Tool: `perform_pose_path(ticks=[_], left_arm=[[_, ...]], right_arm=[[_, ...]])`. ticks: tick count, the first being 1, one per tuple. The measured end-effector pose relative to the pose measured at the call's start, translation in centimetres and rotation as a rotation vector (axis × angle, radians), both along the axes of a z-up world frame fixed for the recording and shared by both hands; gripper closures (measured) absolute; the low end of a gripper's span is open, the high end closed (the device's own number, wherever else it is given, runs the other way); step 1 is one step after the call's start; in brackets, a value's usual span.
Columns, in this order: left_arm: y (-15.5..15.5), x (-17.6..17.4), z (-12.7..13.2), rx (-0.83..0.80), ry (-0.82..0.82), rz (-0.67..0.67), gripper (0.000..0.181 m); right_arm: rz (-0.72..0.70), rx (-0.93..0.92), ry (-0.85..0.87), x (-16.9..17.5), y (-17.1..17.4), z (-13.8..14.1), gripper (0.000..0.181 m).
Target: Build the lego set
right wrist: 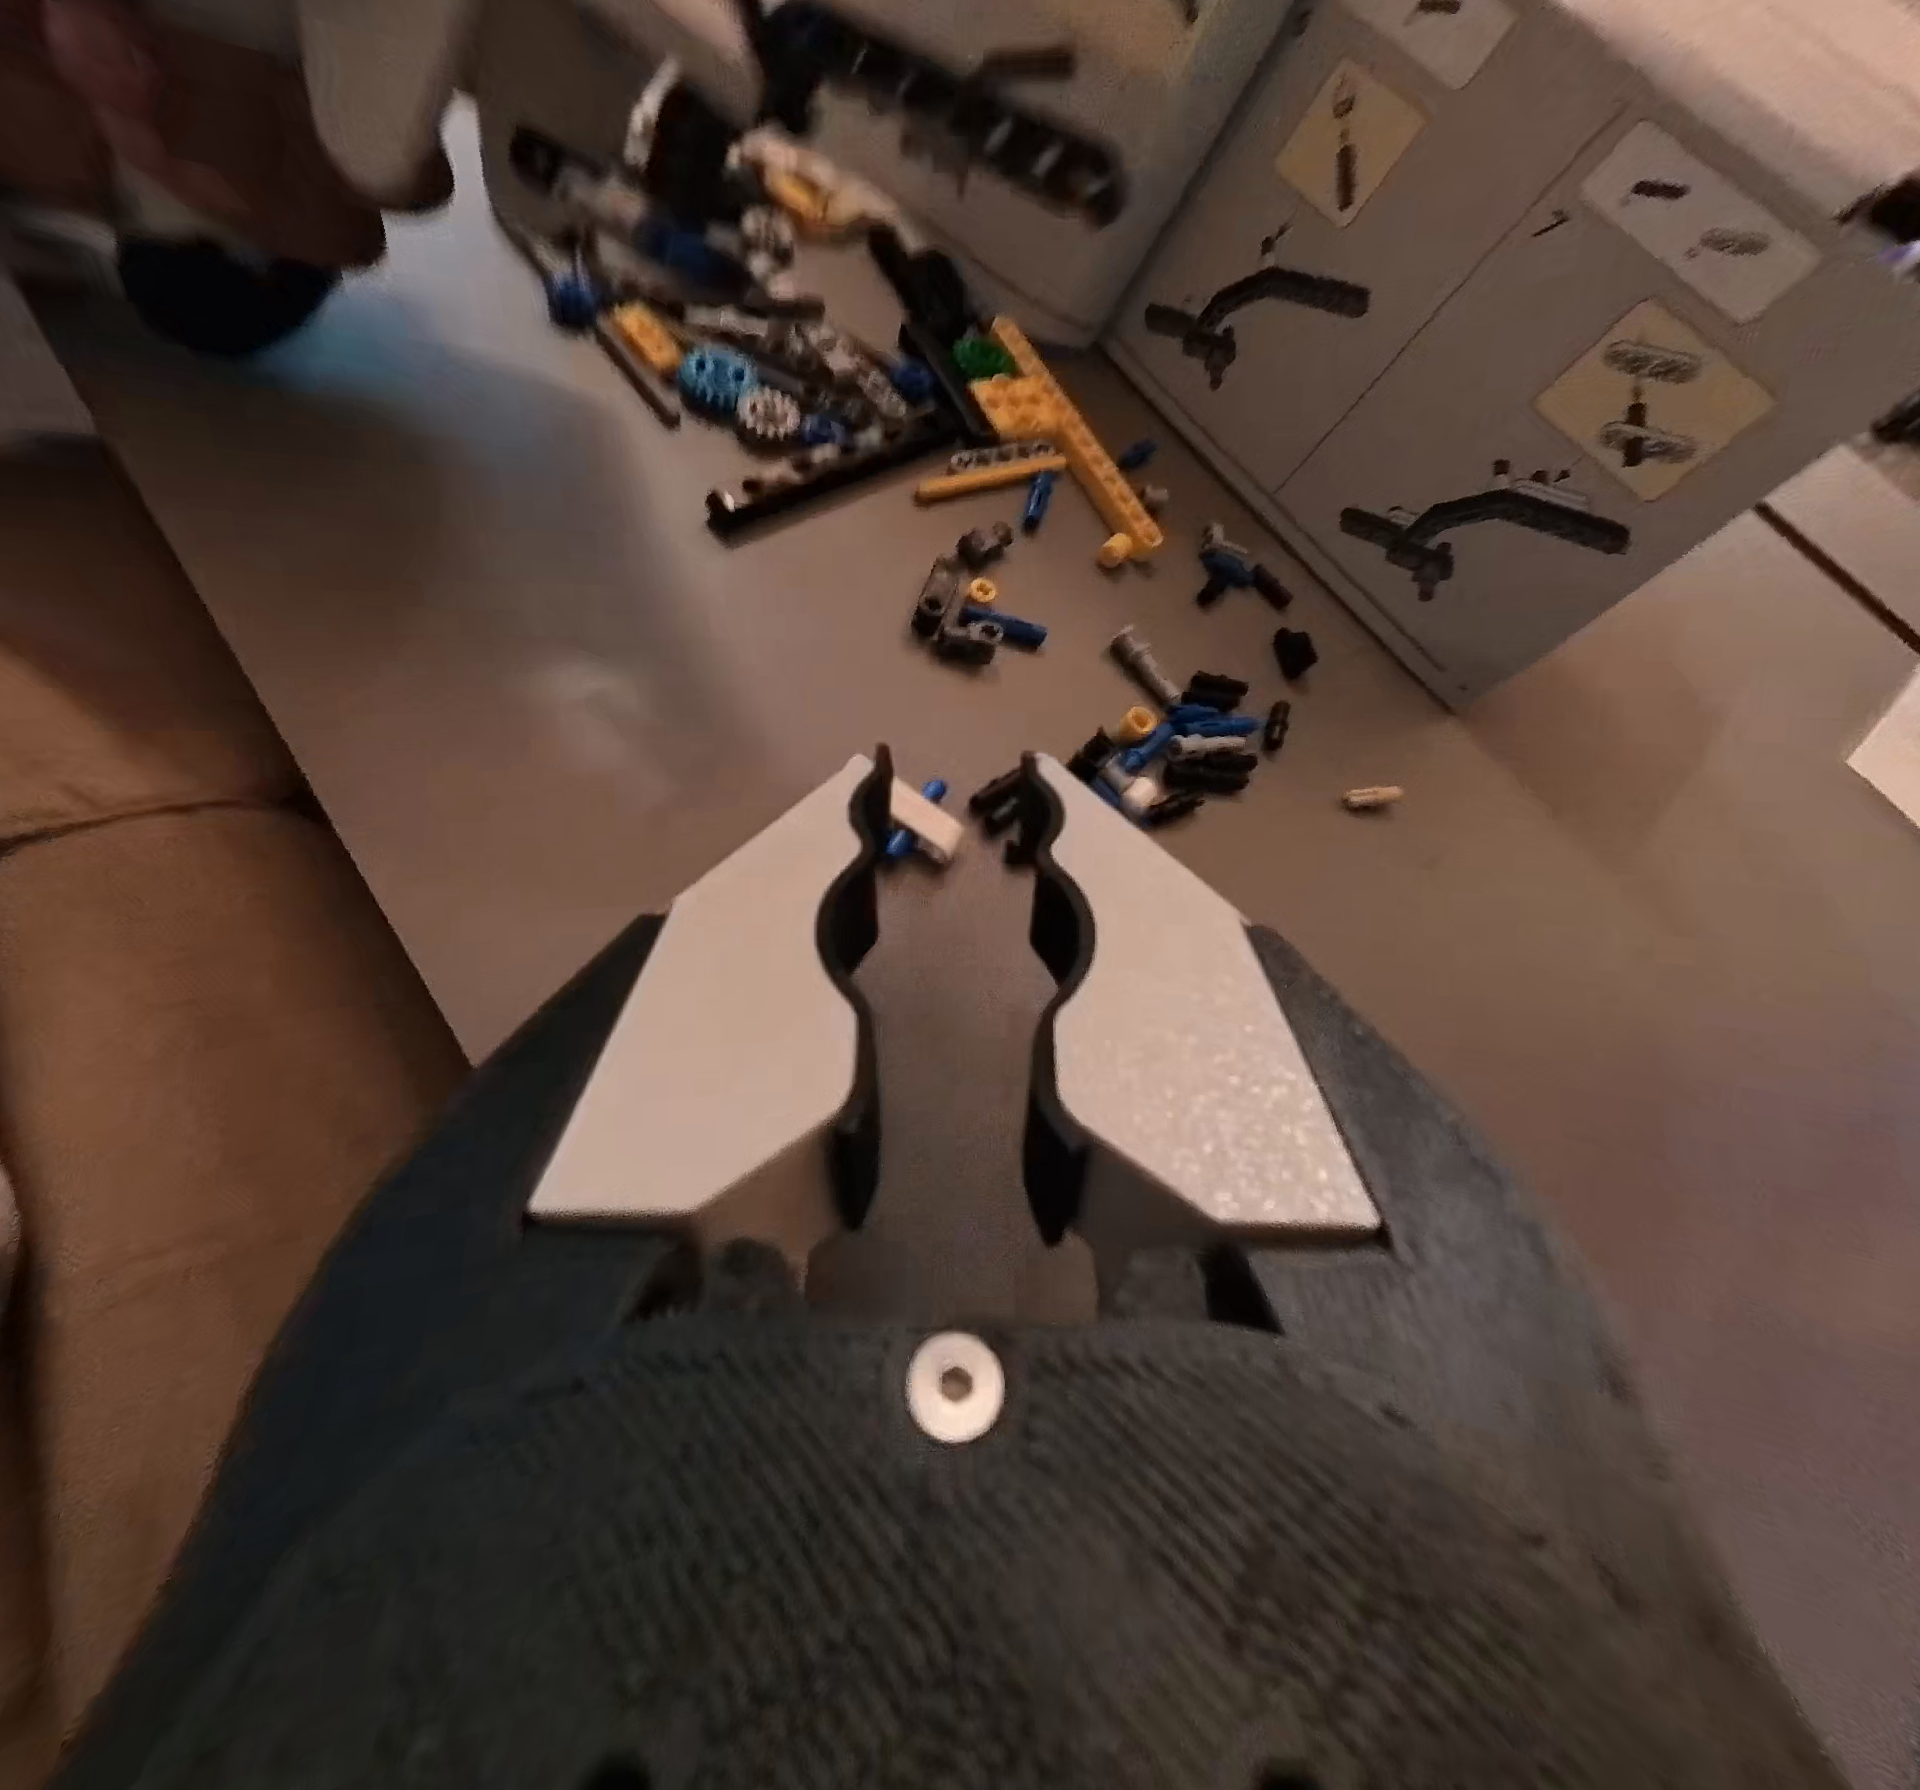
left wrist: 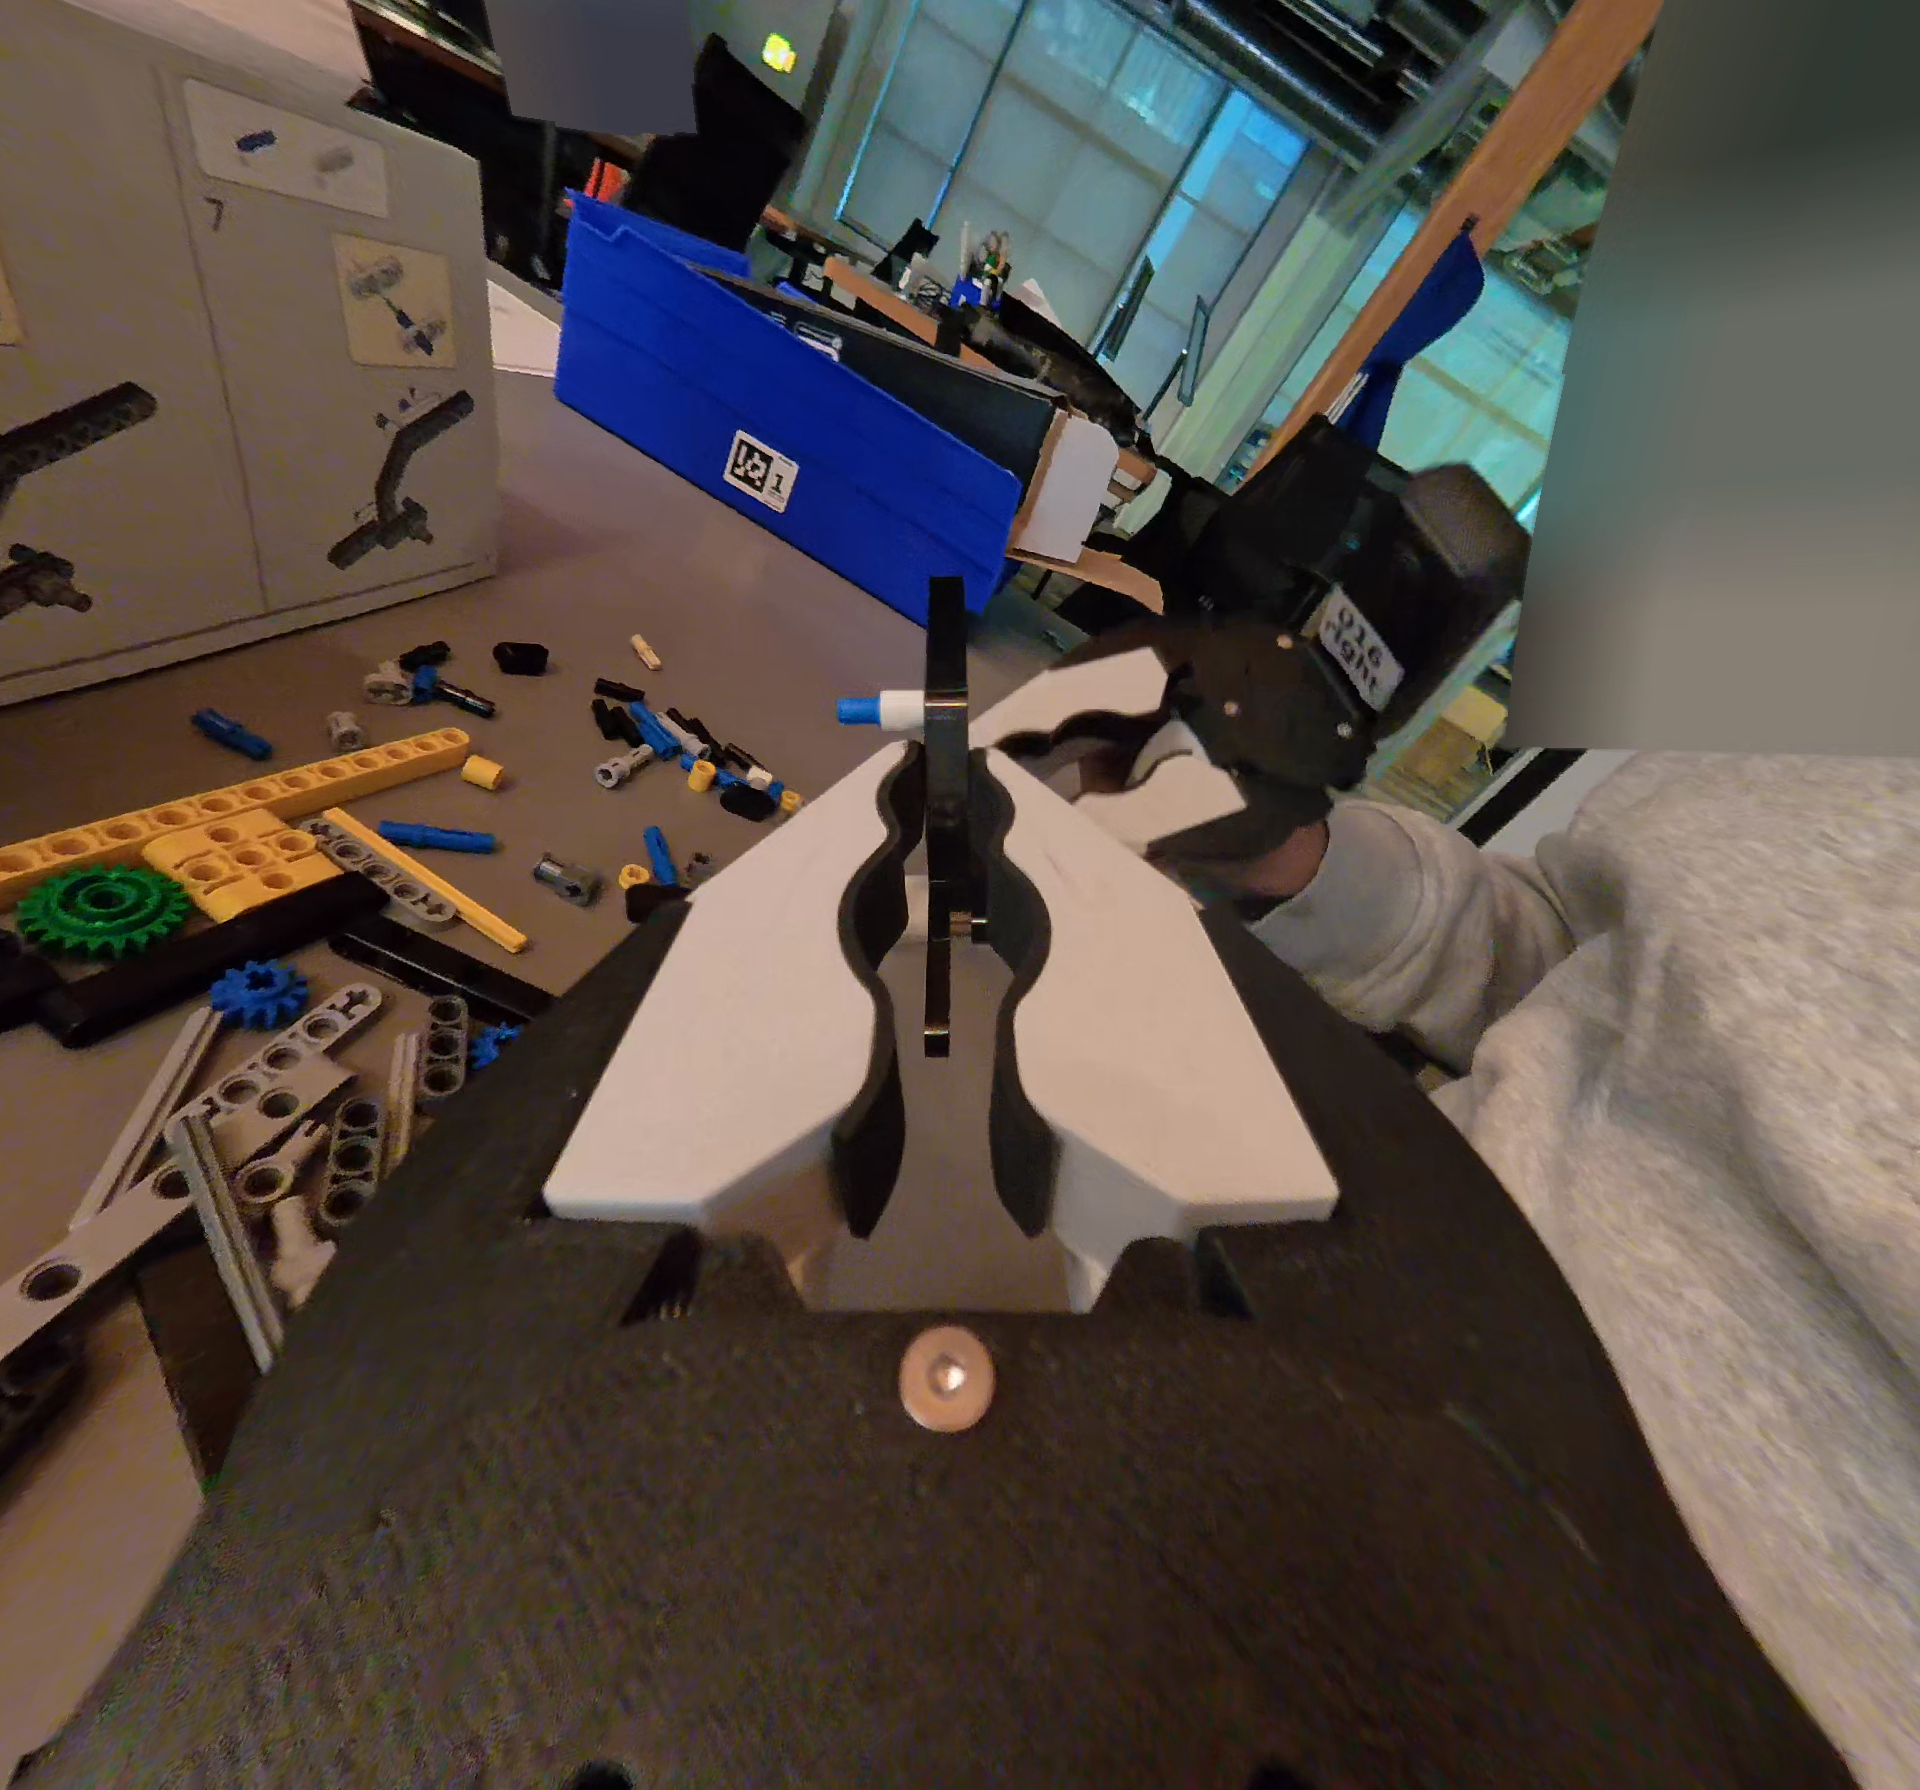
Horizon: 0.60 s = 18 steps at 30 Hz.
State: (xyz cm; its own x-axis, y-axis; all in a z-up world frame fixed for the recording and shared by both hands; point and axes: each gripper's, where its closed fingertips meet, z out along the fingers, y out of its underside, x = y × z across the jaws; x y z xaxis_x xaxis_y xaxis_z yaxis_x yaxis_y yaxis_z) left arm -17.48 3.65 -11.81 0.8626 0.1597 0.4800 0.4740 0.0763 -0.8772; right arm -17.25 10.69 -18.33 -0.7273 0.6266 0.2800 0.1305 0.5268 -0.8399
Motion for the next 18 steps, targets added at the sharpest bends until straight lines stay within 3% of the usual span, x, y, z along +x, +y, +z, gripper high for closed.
perform_pose_path(ticks=[1,5,8,11,18], left_arm=[[0.1,0.1,0.0,-0.002,0.001,-0.007,0.175],[0.5,0.9,0.0,-0.012,0.016,-0.050,0.175],[1.0,1.7,-0.3,-0.029,0.032,-0.090,0.175],[1.5,2.7,-0.4,-0.039,0.037,-0.145,0.175],[2.4,4.8,-1.1,-0.075,0.062,-0.253,0.175]], right_arm=[[0.000,-0.068,0.001,0.0,0.1,0.9,0.158],[0.069,-0.457,-0.024,0.8,0.0,5.2,0.154],[0.137,-0.702,-0.092,1.4,-0.1,7.5,0.142],[0.166,-0.677,-0.107,1.8,-0.7,7.2,0.136],[0.238,-0.663,-0.116,2.9,-2.0,7.3,0.147]])
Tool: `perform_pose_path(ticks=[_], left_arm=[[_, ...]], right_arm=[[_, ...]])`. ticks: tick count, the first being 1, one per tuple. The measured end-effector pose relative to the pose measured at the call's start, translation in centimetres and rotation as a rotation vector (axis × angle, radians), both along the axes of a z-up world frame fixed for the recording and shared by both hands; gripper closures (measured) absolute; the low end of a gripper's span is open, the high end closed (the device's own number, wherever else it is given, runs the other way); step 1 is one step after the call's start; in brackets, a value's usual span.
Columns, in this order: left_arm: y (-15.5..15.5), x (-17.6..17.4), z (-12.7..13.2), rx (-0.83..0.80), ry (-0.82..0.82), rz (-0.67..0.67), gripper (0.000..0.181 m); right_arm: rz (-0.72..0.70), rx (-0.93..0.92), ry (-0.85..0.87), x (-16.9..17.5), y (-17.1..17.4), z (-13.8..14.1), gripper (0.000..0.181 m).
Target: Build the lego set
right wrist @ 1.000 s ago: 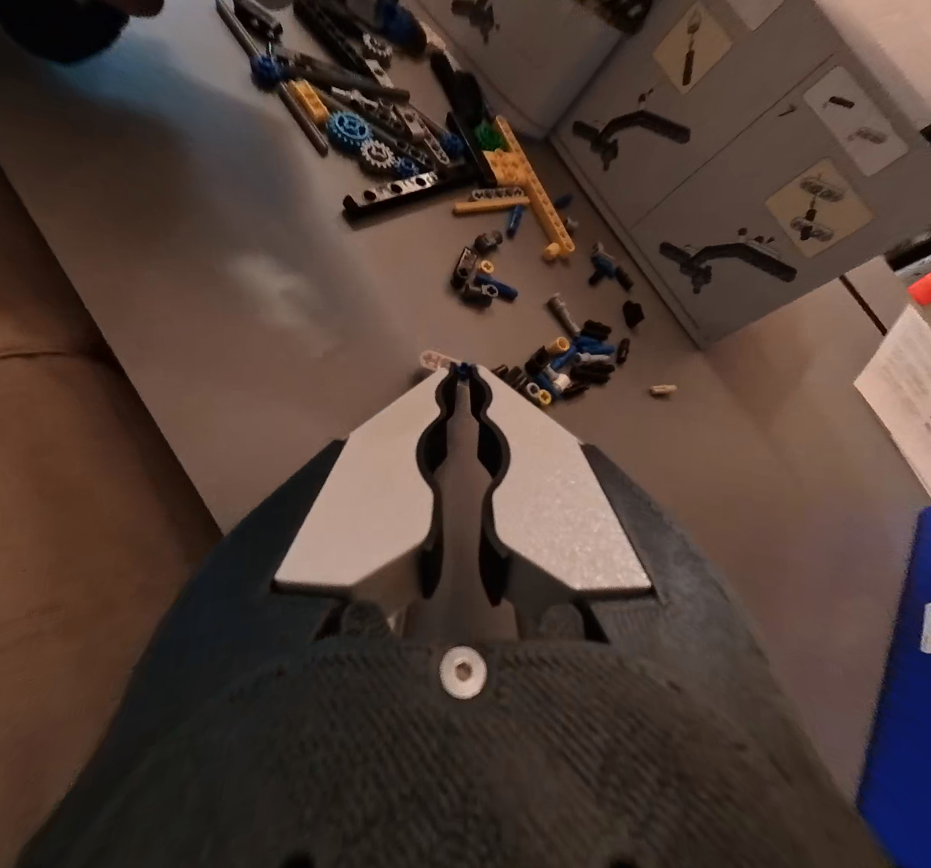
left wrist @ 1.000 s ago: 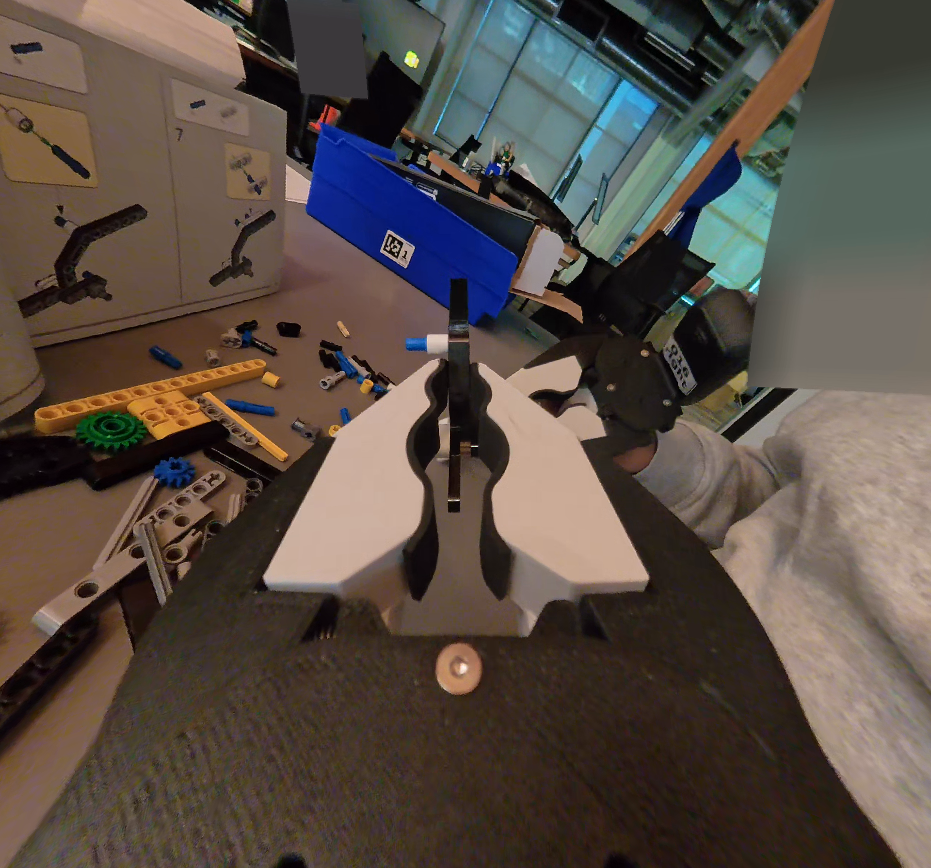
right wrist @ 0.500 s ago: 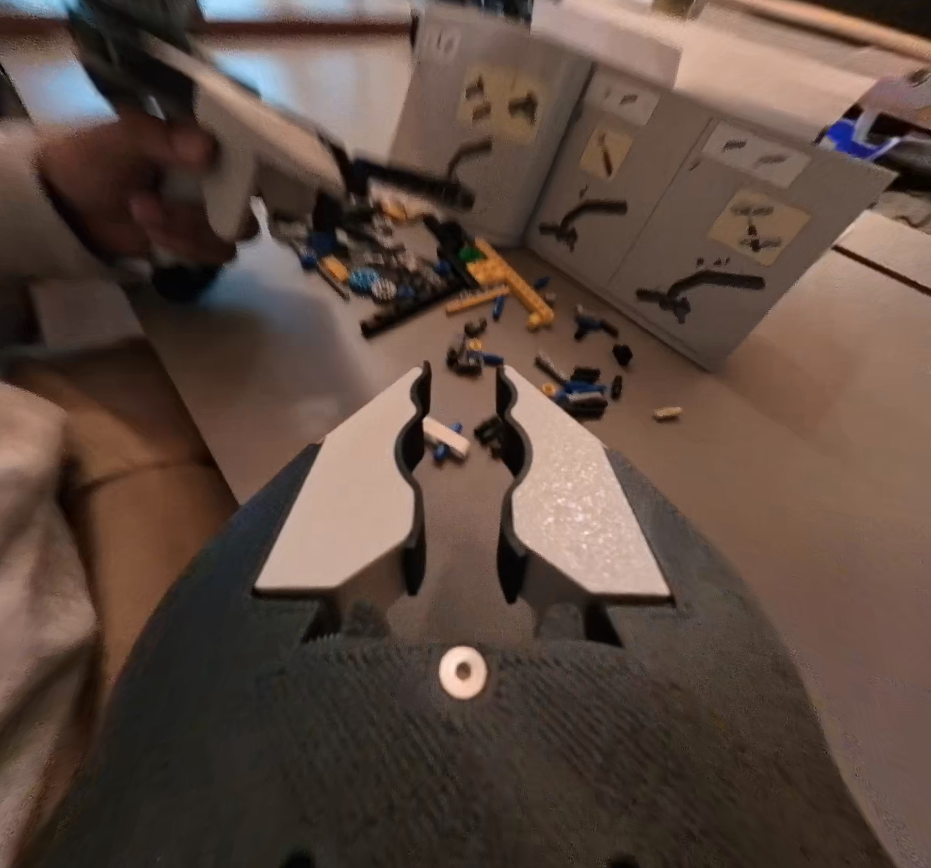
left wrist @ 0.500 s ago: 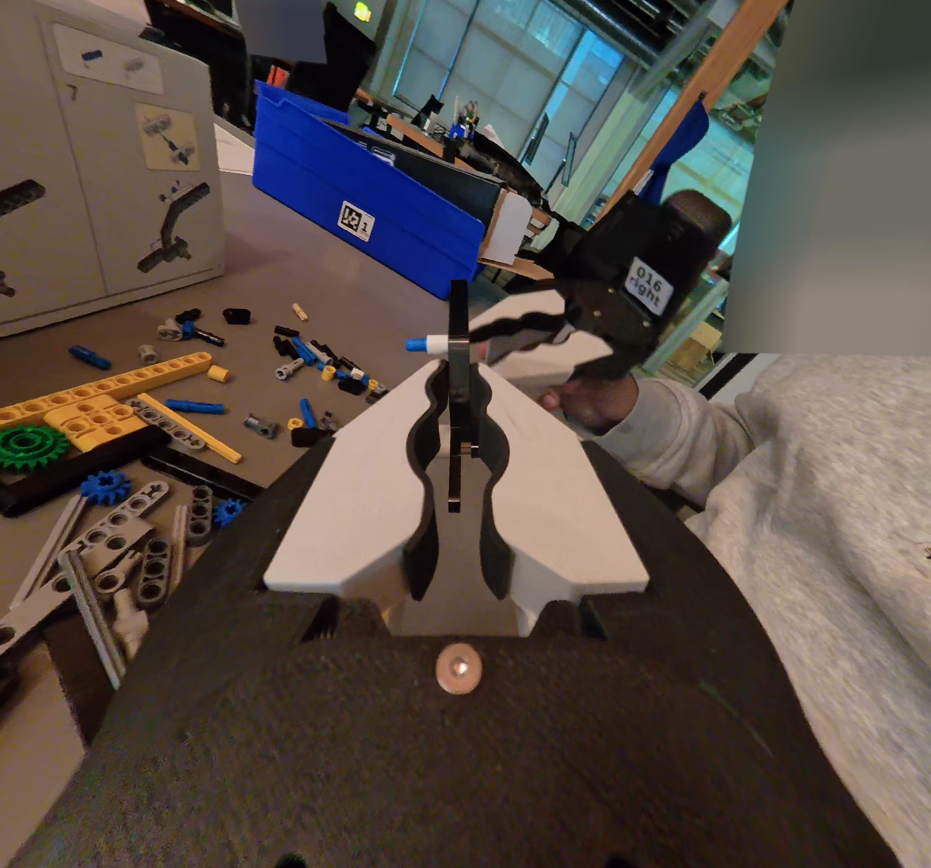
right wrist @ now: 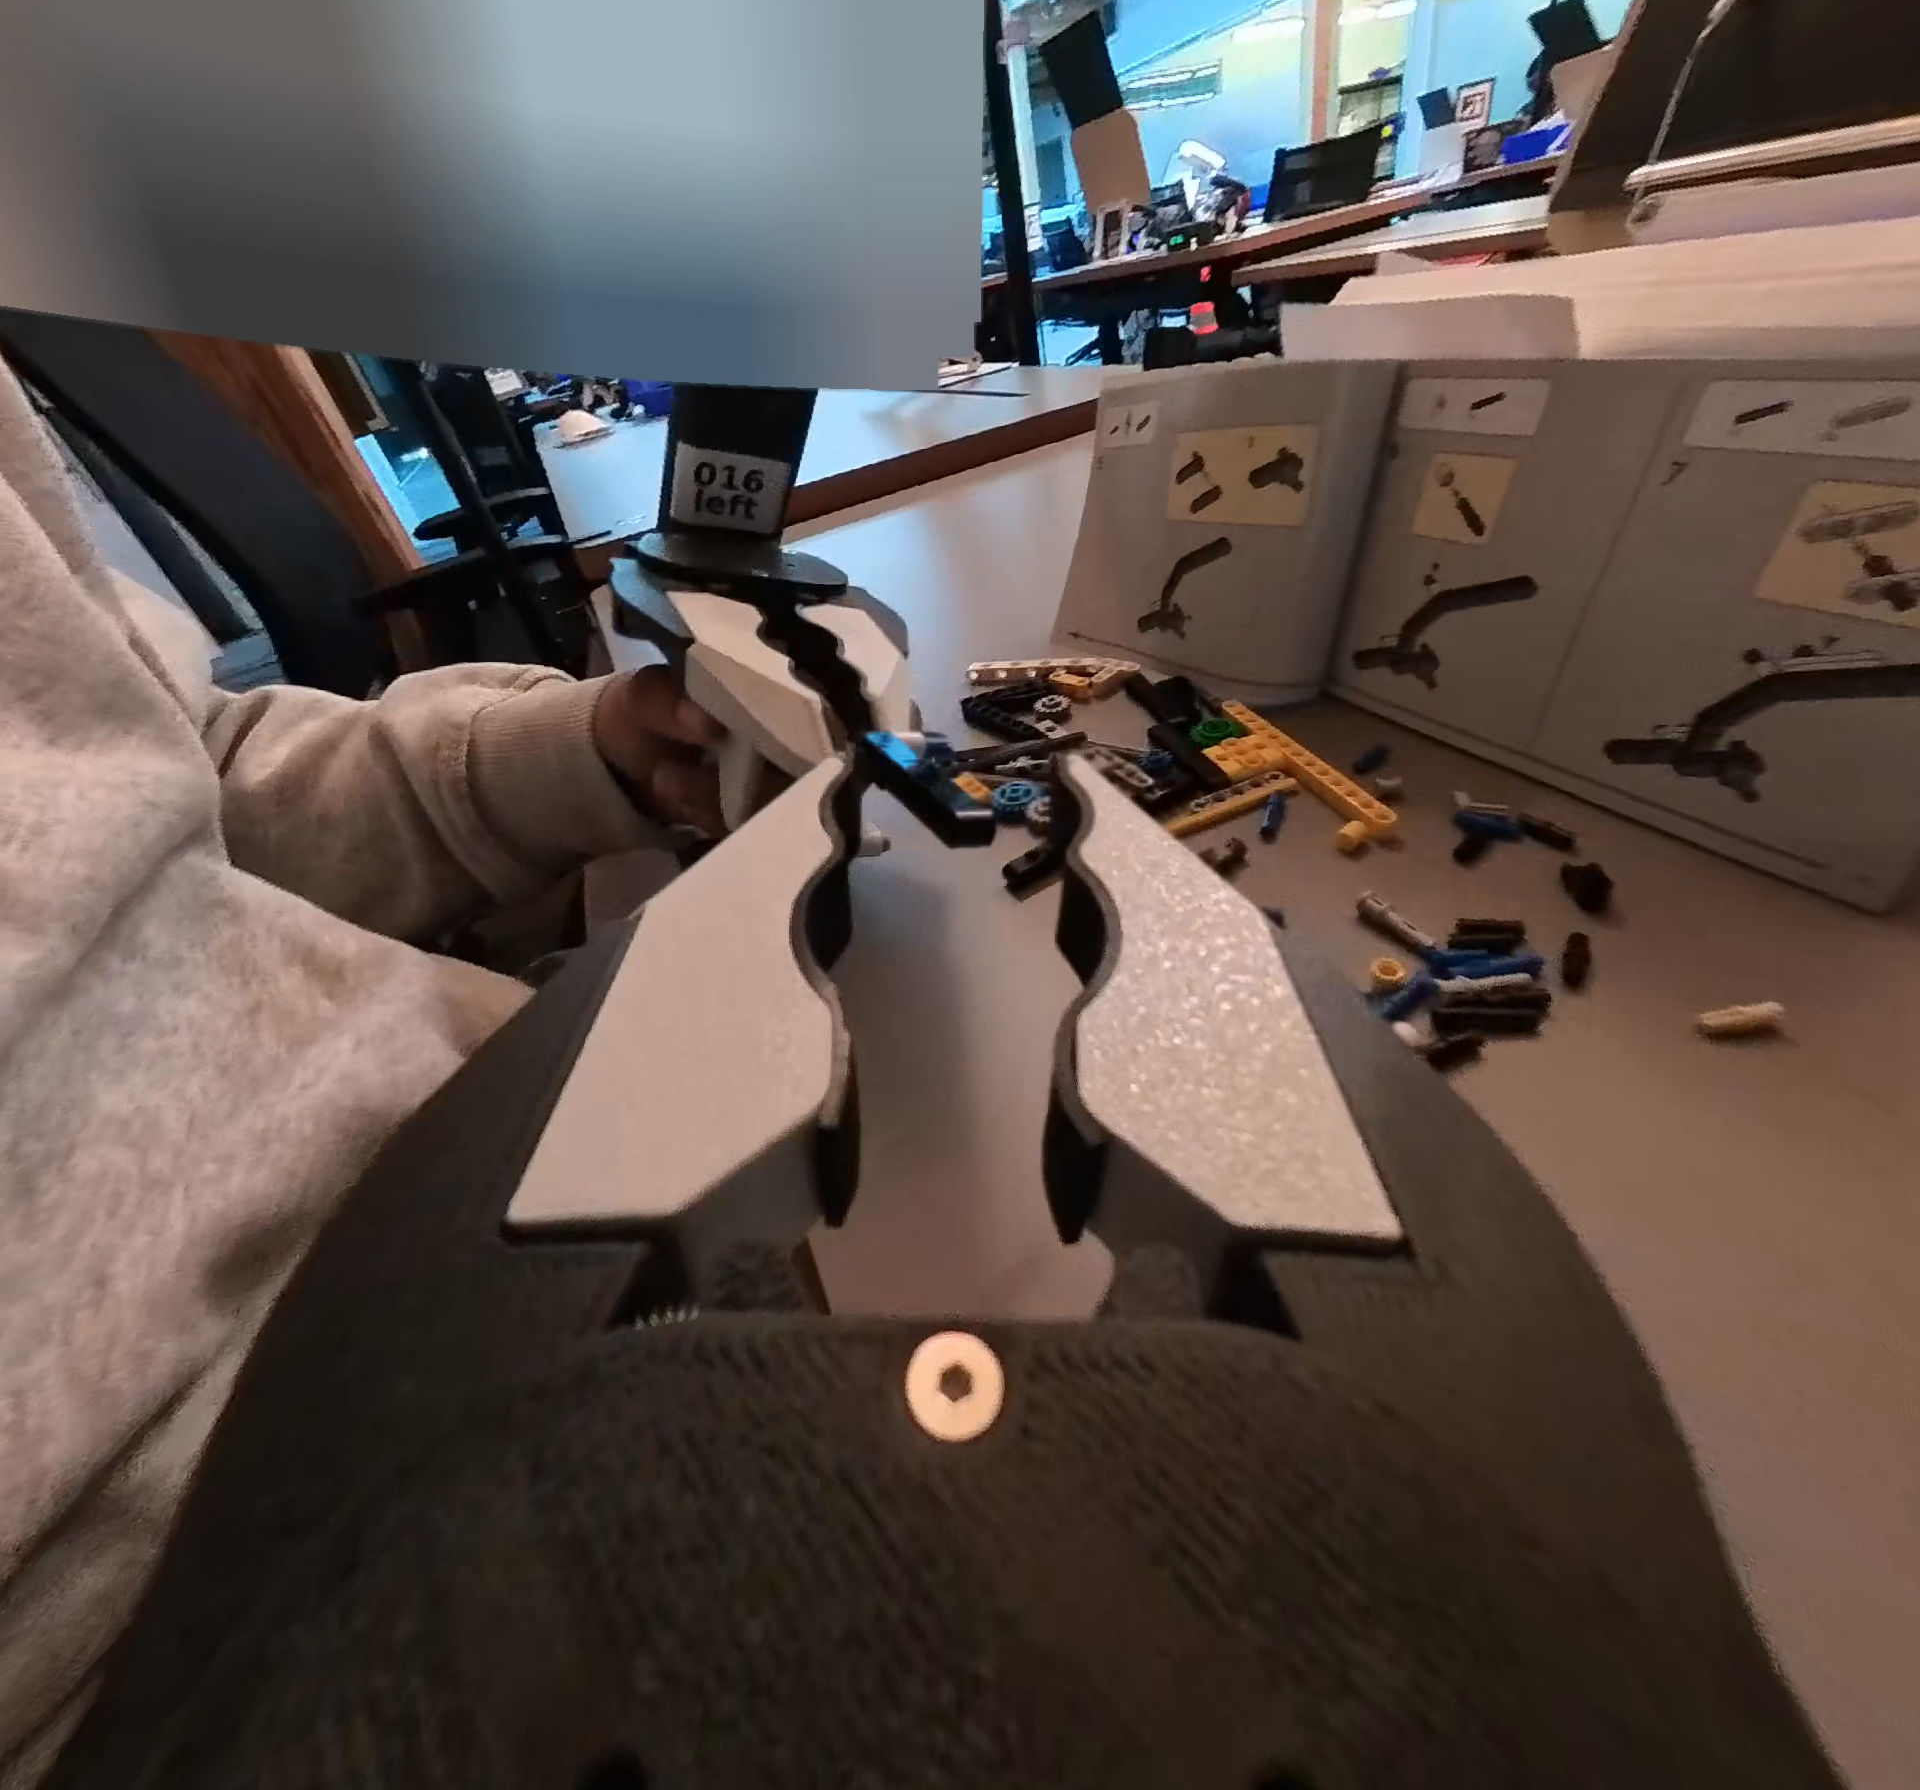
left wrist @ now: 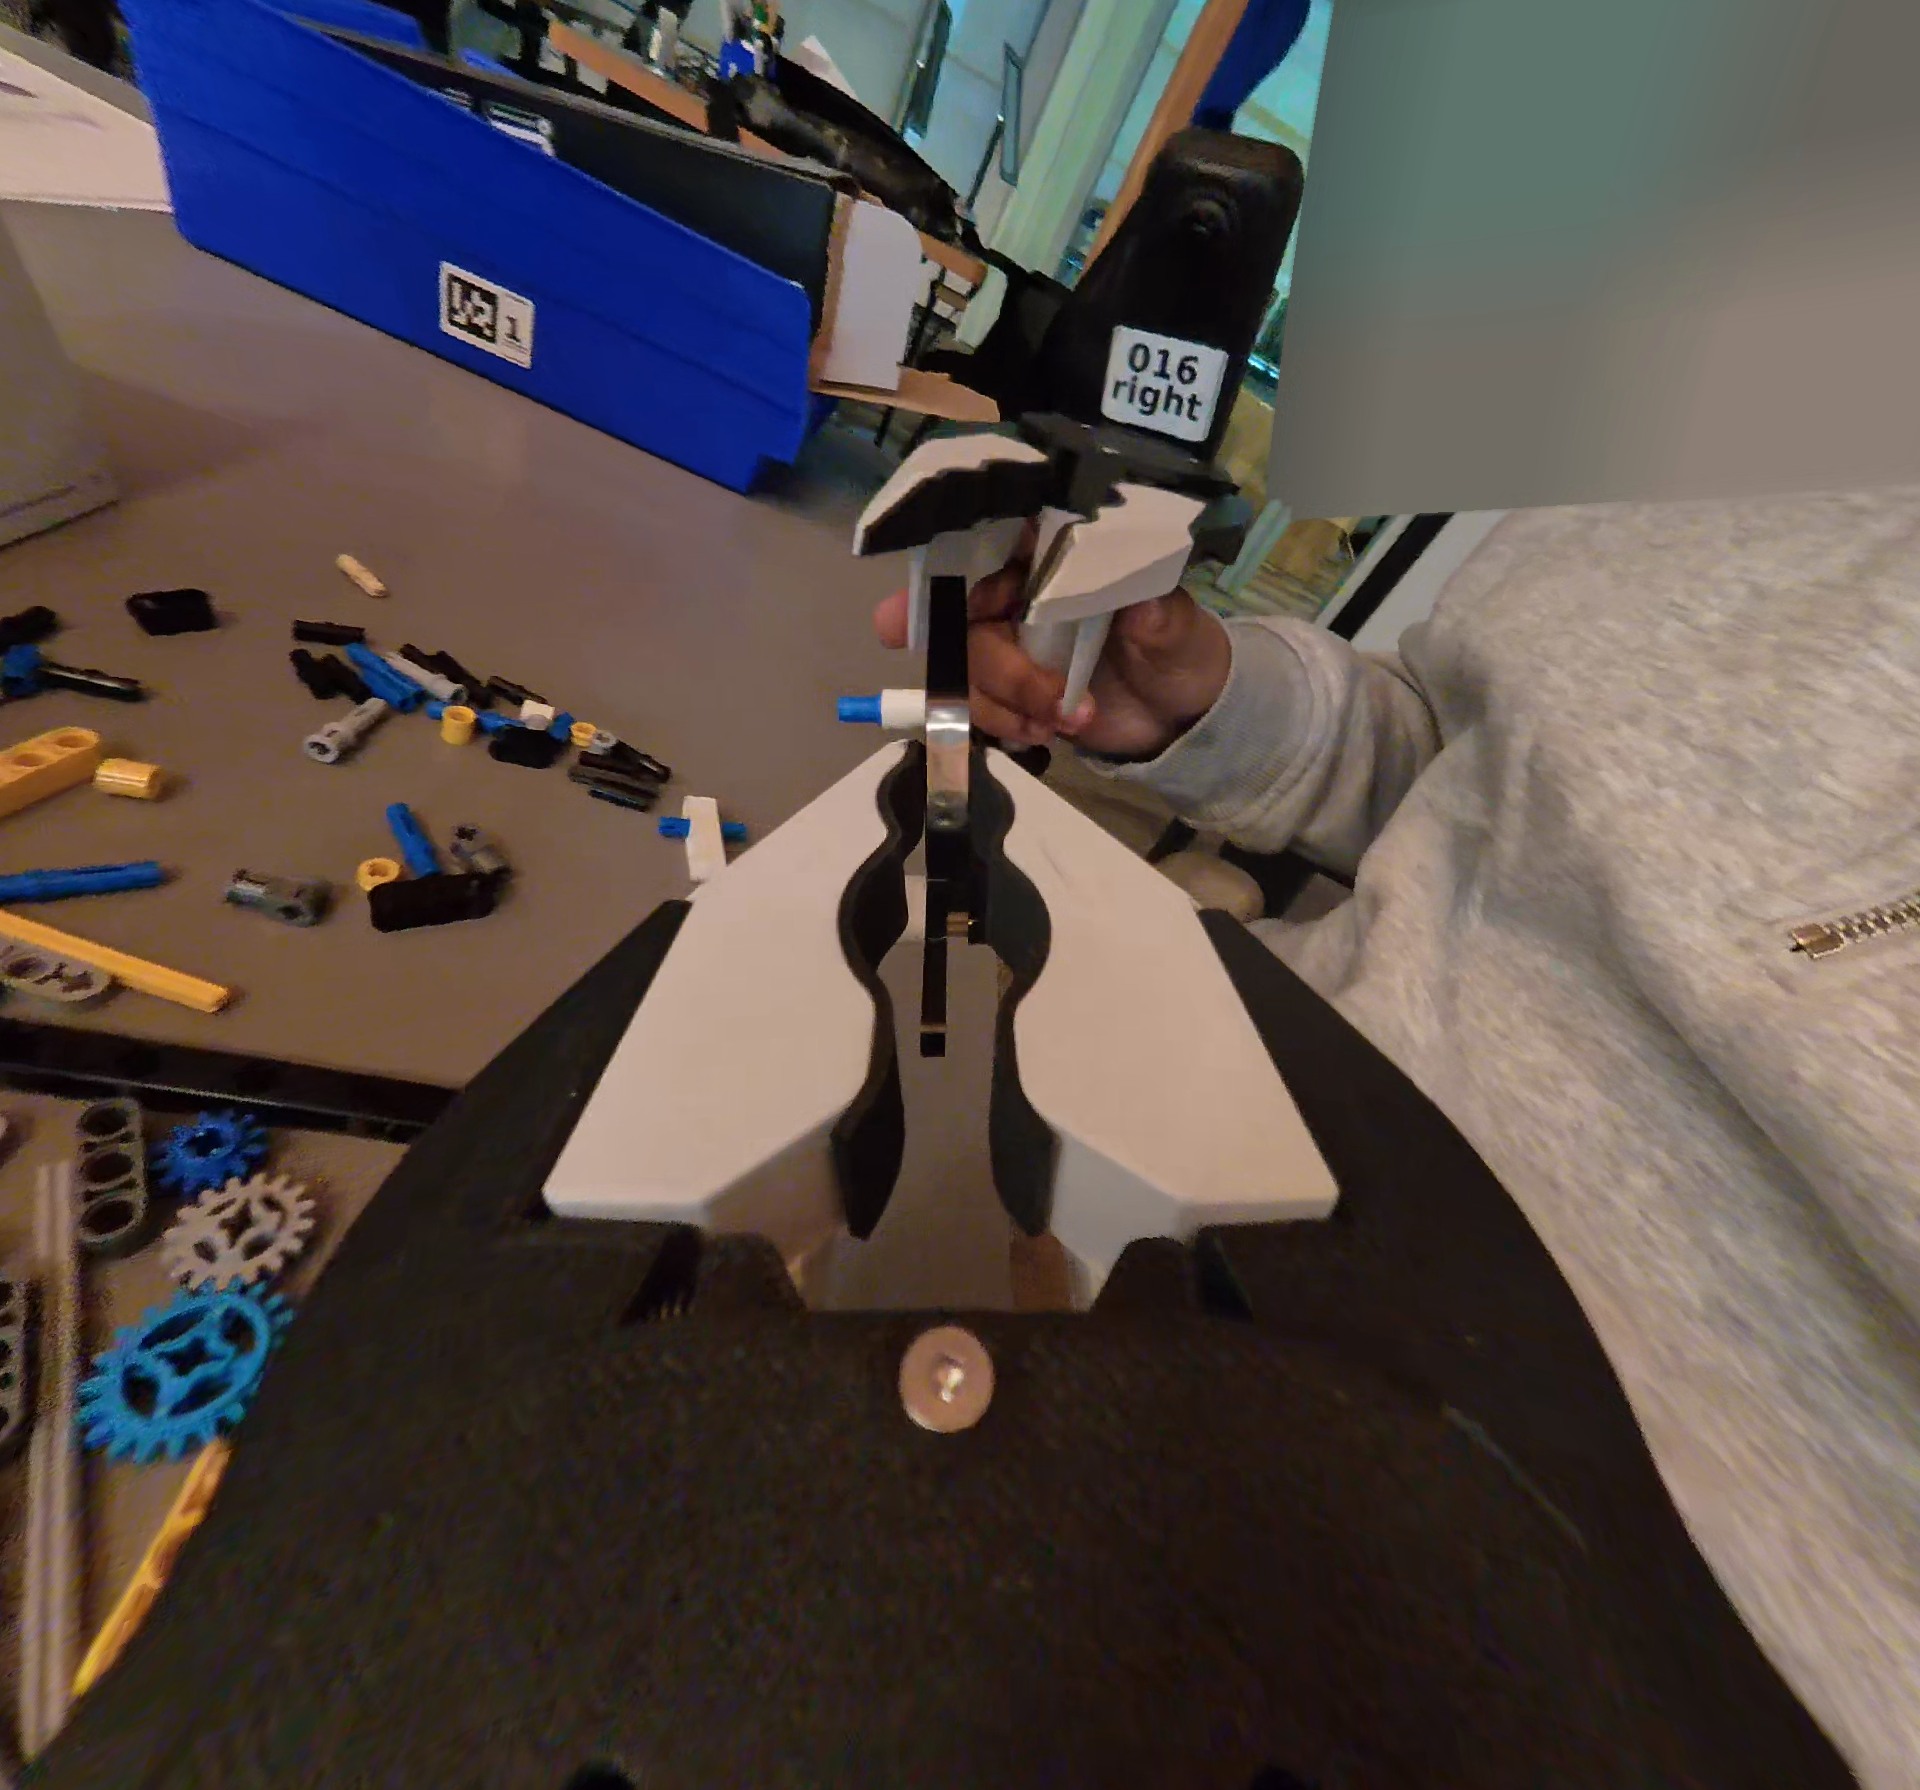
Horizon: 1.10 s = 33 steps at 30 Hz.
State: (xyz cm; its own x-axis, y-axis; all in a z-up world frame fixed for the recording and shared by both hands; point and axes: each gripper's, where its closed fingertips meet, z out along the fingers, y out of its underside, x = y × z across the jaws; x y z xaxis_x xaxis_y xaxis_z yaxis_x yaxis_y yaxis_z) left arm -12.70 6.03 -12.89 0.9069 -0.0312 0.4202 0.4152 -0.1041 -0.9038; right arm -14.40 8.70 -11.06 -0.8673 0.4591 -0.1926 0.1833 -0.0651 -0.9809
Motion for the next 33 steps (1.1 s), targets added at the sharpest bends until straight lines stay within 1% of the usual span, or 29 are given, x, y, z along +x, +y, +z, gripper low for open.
perform_pose_path(ticks=[3,7,10,15,19,22,24,26,28,29,30,32,33], left_arm=[[0.2,0.0,-0.1,-0.007,-0.002,0.002,0.175],[0.2,0.2,0.1,0.007,-0.022,-0.014,0.175],[0.2,0.6,0.3,0.015,-0.014,-0.030,0.175],[0.2,1.1,0.3,0.016,0.007,-0.058,0.175],[0.1,1.0,0.7,0.038,-0.006,-0.056,0.174],[0.1,0.4,0.7,0.039,-0.012,-0.019,0.168],[0.0,-0.5,0.9,0.052,-0.033,0.037,0.150],[-0.4,-1.5,1.5,0.087,-0.057,0.093,0.145],[-0.9,-2.5,2.5,0.149,-0.114,0.151,0.147],[-1.0,-2.9,3.2,0.191,-0.165,0.170,0.151],[-0.9,-2.8,4.0,0.246,-0.231,0.164,0.154],[-0.3,-1.8,5.5,0.373,-0.375,0.101,0.154],[0.3,-1.4,5.6,0.399,-0.450,0.082,0.154]], right_arm=[[0.045,0.003,0.000,0.6,-0.5,-0.1,0.158],[0.050,0.032,0.031,0.9,-0.7,-0.2,0.168],[0.059,0.046,0.056,1.1,-0.9,-0.2,0.167],[0.087,0.111,0.074,1.6,-1.5,-0.9,0.165],[0.106,0.109,0.078,2.0,-1.7,-0.7,0.171],[0.110,0.116,0.084,2.2,-1.7,-0.5,0.174],[0.068,0.132,0.103,1.9,-1.3,-0.1,0.175],[-0.002,0.155,0.150,1.3,-0.7,0.4,0.175],[-0.124,0.220,0.222,0.2,0.4,0.8,0.175],[-0.184,0.264,0.272,-0.2,0.9,1.0,0.175],[-0.240,0.310,0.327,-0.5,1.3,1.3,0.175],[-0.330,0.395,0.433,-0.7,1.6,1.8,0.175],[-0.364,0.427,0.482,-0.7,1.6,2.1,0.175]])
